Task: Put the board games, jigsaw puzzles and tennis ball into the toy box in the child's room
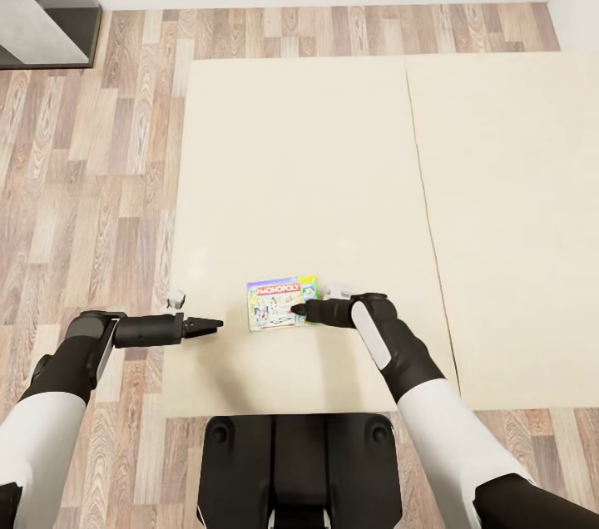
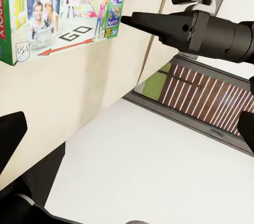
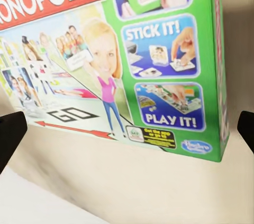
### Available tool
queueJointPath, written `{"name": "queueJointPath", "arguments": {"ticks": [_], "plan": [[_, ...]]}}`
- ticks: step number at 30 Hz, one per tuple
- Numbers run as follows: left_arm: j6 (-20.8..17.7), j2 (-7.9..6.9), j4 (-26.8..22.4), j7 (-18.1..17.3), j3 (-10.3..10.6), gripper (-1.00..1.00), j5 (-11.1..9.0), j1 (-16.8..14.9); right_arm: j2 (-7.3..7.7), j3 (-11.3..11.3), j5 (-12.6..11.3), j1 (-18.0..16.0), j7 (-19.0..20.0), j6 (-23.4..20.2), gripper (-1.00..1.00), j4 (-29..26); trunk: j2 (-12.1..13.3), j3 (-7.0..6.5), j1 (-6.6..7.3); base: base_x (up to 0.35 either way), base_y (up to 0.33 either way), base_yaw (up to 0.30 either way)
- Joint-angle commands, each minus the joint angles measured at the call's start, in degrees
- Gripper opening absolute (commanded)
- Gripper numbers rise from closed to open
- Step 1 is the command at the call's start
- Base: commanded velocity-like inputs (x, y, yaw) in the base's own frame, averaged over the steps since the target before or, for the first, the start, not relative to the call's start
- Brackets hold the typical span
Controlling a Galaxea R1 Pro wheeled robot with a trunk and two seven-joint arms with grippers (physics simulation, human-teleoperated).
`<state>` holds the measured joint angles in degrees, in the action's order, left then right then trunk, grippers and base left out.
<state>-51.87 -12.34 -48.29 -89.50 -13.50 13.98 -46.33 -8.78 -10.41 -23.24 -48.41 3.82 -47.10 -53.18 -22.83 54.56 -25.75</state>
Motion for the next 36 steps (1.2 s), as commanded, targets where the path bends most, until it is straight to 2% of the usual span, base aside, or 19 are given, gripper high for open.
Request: {"name": "queueJointPath", "arguments": {"ticks": [1, 20, 25, 28, 32, 36], "plan": [[-0.6, 0.03, -0.1, -0.5, -0.1, 1.00, 0.6, 0.0, 0.01, 0.0, 0.5, 0.0, 0.4, -0.3, 1.00, 0.0, -0.1, 0.06, -0.03, 0.000, 0.000, 0.000], [-0.6, 0.03, -0.1, -0.5, -0.1, 1.00, 0.6, 0.0, -0.30, 0.1, 0.8, -0.9, -2.1, -0.3, 1.00, -0.1, -0.1, 0.06, -0.03, 0.000, 0.000, 0.000], [-0.6, 0.03, -0.1, -0.5, -0.1, 1.00, 0.6, 0.0, -0.44, 0.1, 3.7, -0.9, -2.4, 0.0, 1.00, -0.1, -0.1, 0.06, -0.03, 0.000, 0.000, 0.000], [-0.6, 0.03, -0.1, -0.5, -0.1, 1.00, 0.6, 0.0, -0.62, 0.2, 6.3, -0.9, -2.5, 1.2, 1.00, -0.1, -0.1, 0.06, -0.03, 0.000, 0.000, 0.000], [-0.6, 0.03, -0.1, -0.5, -0.1, 1.00, 0.6, 0.0, -0.76, 0.2, 7.6, -0.9, -2.5, 3.2, 1.00, -0.1, -0.1, 0.06, -0.03, 0.000, 0.000, 0.000], [-0.6, -0.02, -0.1, -0.5, -0.2, 1.00, 0.6, 0.0, -0.79, 0.1, 7.9, -0.9, -2.5, 3.9, 1.00, -0.1, -0.1, 0.06, -0.03, 0.000, 0.000, 0.000]]}}
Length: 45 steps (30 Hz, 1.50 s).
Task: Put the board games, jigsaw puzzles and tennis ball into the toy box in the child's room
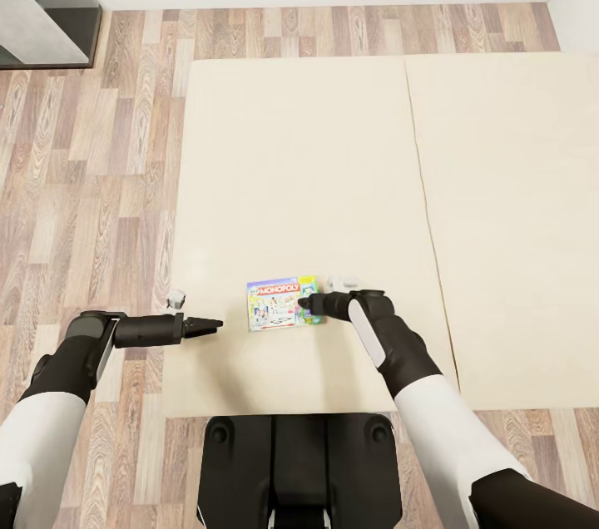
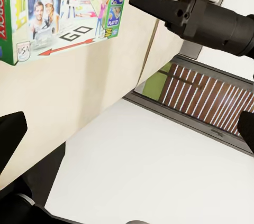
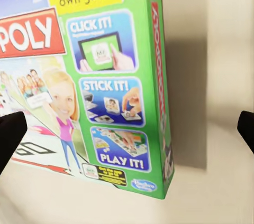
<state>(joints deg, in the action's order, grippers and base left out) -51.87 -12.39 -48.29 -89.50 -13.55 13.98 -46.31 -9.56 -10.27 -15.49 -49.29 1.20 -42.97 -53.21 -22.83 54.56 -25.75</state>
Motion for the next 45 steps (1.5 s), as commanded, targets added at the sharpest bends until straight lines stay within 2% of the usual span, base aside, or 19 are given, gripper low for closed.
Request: {"name": "queueJointPath", "arguments": {"ticks": [1, 23, 27, 34, 45], "plan": [[-0.6, 0.04, -0.1, -0.5, -0.1, 1.00, 0.6, 0.0, -0.02, 0.0, 0.2, 0.0, 0.1, -0.1, 1.00, -0.1, -0.1, 0.06, -0.03, 0.000, 0.000, 0.000], [-0.6, 0.08, -0.1, -0.5, -0.1, 1.00, 0.5, 0.0, -0.44, 0.0, 0.4, 0.0, 0.1, 1.7, 1.00, -0.1, -0.1, 0.06, -0.03, 0.000, 0.000, 0.000], [-0.6, 0.08, -0.1, -0.5, -0.1, 1.00, 0.5, 0.0, -0.44, -0.1, 0.3, -1.2, 0.1, 1.7, 1.00, 0.1, -0.1, 0.06, -0.03, 0.000, 0.000, 0.000], [-0.6, 0.08, -0.1, -0.5, -0.1, 1.00, 0.6, 0.0, -0.44, -1.9, 0.4, -2.2, 0.1, 2.4, 1.00, 1.4, -0.1, 0.06, -0.03, 0.000, 0.000, 0.000], [-0.6, 0.08, -0.1, -0.5, -0.1, 1.00, 0.6, 0.0, -0.44, -2.5, 0.3, -2.3, 0.1, 3.8, 1.00, 1.9, -0.1, 0.06, -0.03, 0.000, 0.000, 0.000]]}}
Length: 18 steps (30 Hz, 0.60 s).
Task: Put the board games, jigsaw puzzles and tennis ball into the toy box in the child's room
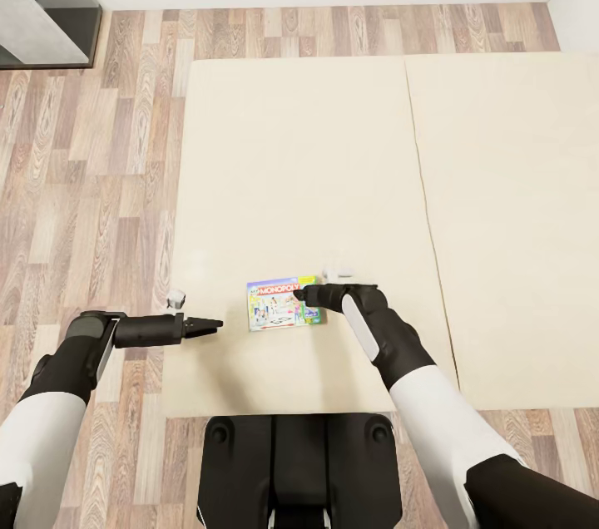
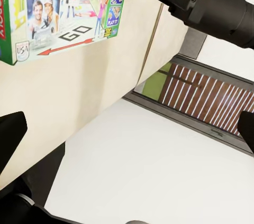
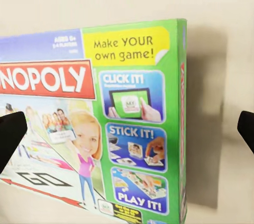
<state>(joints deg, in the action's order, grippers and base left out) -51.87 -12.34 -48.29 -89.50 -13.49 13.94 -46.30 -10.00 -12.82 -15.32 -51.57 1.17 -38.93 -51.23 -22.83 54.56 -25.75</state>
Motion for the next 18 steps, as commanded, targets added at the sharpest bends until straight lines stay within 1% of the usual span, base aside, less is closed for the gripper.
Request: {"name": "queueJointPath", "arguments": {"ticks": [1, 2, 4, 7, 11, 18], "plan": [[-0.6, 0.03, -0.1, -0.5, -0.1, 1.00, 0.6, 0.0, 0.00, 0.0, 0.1, 0.0, 0.1, -0.2, 1.00, 0.1, -0.1, 0.06, -0.03, 0.000, 0.000, 0.000], [-0.6, 0.03, -0.1, -0.5, -0.1, 1.00, 0.6, 0.0, 0.00, 0.0, 0.1, 0.0, 0.1, -0.2, 1.00, 0.2, -0.1, 0.06, -0.03, 0.000, 0.000, 0.000], [-0.6, 0.43, 0.0, -0.5, -0.1, 1.00, 0.4, -0.1, 0.00, 0.2, -0.5, 0.6, 0.8, -0.4, 1.00, 0.7, -0.1, 0.06, -0.03, 0.000, 0.000, 0.000], [-0.6, 0.51, 0.0, -0.5, -0.1, 1.00, 0.4, -0.1, 0.00, 0.2, -1.5, 1.6, 1.7, -0.4, 1.00, 0.7, -0.1, 0.06, -0.03, 0.000, 0.000, 0.000], [-0.6, 0.71, 0.0, -0.5, 0.0, 1.00, 0.5, -0.1, 0.00, 0.0, -1.6, 2.9, 1.0, -0.4, 1.00, 0.5, -0.1, 0.06, -0.03, 0.000, 0.000, 0.000], [-0.6, 0.73, 0.0, -0.5, 0.0, 1.00, 0.5, -0.1, 0.00, -0.1, -1.8, 3.5, 0.7, -0.5, 1.00, 0.4, -0.1, 0.06, -0.03, 0.000, 0.000, 0.000]]}}
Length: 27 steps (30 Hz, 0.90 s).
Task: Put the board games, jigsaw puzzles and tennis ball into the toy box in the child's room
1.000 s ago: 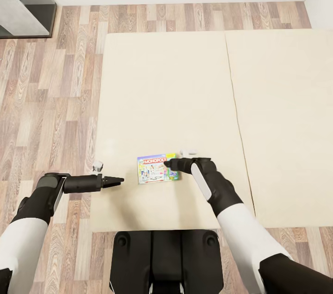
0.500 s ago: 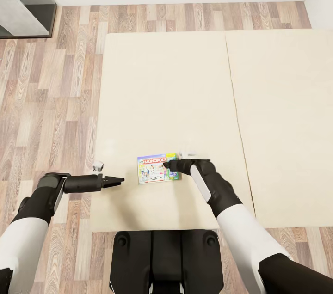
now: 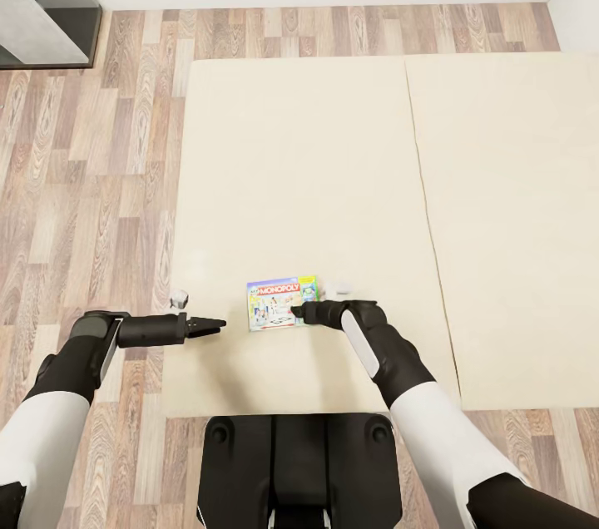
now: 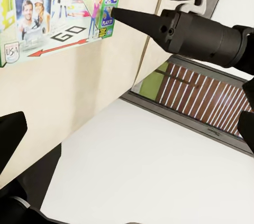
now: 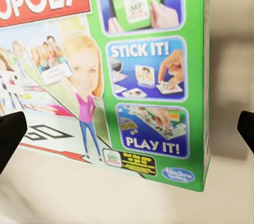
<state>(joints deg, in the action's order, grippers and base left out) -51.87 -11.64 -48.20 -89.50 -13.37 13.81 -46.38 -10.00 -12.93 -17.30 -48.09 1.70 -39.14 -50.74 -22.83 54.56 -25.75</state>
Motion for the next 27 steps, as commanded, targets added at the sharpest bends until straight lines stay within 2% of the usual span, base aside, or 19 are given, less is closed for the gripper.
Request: {"name": "queueJointPath", "arguments": {"ticks": [1, 17, 24, 25, 27], "plan": [[-0.6, 0.03, -0.1, -0.5, -0.1, 1.00, 0.6, 0.0, 0.00, 0.0, 0.2, 0.0, 0.2, -0.3, 1.00, -0.1, -0.1, 0.06, -0.03, 0.000, 0.000, 0.000], [-0.6, 0.03, -0.1, -0.5, -0.3, 1.00, 0.6, 0.0, 0.00, 0.0, 0.1, 0.1, 1.6, 0.0, 1.00, 0.1, -0.1, 0.06, -0.03, 0.000, 0.000, 0.000], [-0.6, 0.01, -0.1, -0.5, -0.3, 1.00, 0.6, 0.0, 0.00, 0.0, 0.1, 0.1, 3.8, 0.1, 1.00, 0.3, -0.1, 0.06, -0.03, 0.000, 0.000, 0.000], [-0.6, 0.02, -0.1, -0.5, -0.3, 1.00, 0.6, 0.0, 0.00, 0.0, 0.1, 0.1, 6.2, 0.2, 1.00, 0.4, -0.1, 0.06, -0.03, 0.000, 0.000, 0.000], [-0.6, 0.01, -0.1, -0.5, -0.3, 1.00, 0.6, 0.0, 0.00, 0.1, 0.1, 0.1, 7.2, 0.2, 1.00, 0.5, -0.1, 0.06, -0.03, 0.000, 0.000, 0.000]]}}
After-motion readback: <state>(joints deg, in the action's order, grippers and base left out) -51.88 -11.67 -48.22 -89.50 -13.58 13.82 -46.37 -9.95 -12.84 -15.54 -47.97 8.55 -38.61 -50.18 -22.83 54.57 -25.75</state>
